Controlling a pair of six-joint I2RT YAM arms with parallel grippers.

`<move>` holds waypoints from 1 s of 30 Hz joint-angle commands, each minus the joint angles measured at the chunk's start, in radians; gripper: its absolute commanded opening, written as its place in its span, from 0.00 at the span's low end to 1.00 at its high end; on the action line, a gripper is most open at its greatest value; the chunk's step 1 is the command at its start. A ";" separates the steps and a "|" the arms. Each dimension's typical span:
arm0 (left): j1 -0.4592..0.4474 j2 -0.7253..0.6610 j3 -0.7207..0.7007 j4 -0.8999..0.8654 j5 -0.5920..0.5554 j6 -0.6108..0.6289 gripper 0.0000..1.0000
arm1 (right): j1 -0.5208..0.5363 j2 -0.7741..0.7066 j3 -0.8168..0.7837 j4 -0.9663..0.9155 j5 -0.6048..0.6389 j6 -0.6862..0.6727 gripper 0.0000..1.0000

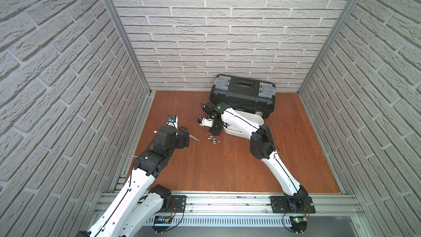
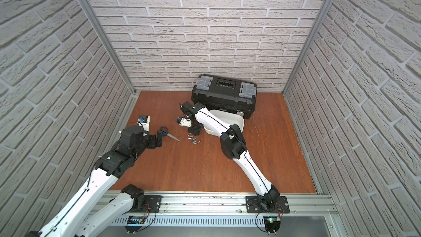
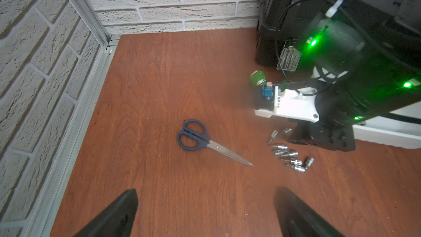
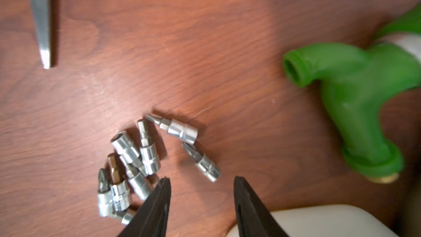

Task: Put the bit on the desktop into the storage box
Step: Pick up the screwdriver bit from the center of the board.

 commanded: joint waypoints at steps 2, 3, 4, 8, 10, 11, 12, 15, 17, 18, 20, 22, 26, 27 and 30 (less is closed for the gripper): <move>0.010 0.001 -0.012 0.027 0.002 -0.002 0.98 | 0.008 0.015 0.020 0.001 -0.016 -0.012 0.50; 0.010 0.004 -0.013 0.028 0.002 -0.003 0.98 | 0.008 0.016 0.021 0.003 -0.017 -0.011 0.50; 0.011 0.007 -0.014 0.028 0.002 -0.002 0.98 | 0.008 0.020 0.020 0.005 -0.019 -0.012 0.50; 0.015 0.013 -0.011 0.030 0.003 -0.001 0.98 | 0.008 0.030 0.022 0.009 -0.028 -0.014 0.49; 0.015 0.015 -0.013 0.030 0.002 0.000 0.98 | 0.008 0.036 0.022 0.011 -0.029 -0.016 0.48; 0.018 0.015 -0.014 0.030 0.002 -0.001 0.98 | 0.008 0.040 0.023 0.012 -0.030 -0.017 0.48; 0.018 0.017 -0.015 0.030 0.003 -0.001 0.98 | 0.007 0.044 0.025 0.012 -0.031 -0.019 0.48; 0.021 0.018 -0.016 0.030 0.002 -0.001 0.98 | 0.008 0.055 0.029 0.016 -0.031 -0.020 0.47; 0.023 0.021 -0.016 0.031 0.003 0.000 0.98 | 0.009 0.061 0.031 0.018 -0.031 -0.020 0.46; 0.024 0.023 -0.017 0.031 0.005 0.000 0.98 | 0.008 0.064 0.033 0.018 -0.031 -0.021 0.46; 0.027 0.025 -0.016 0.033 0.006 -0.001 0.98 | 0.008 0.070 0.034 0.021 -0.030 -0.022 0.44; 0.027 0.027 -0.017 0.033 0.007 0.001 0.98 | 0.008 0.075 0.034 0.020 -0.028 -0.024 0.44; 0.029 0.029 -0.017 0.033 0.008 0.000 0.98 | 0.009 0.075 0.034 0.014 -0.019 -0.027 0.36; 0.031 0.029 -0.016 0.032 0.008 -0.001 0.98 | 0.008 0.075 0.034 0.013 -0.013 -0.027 0.34; 0.032 0.024 -0.019 0.033 0.006 -0.002 0.98 | 0.007 0.069 0.034 0.010 0.005 -0.030 0.27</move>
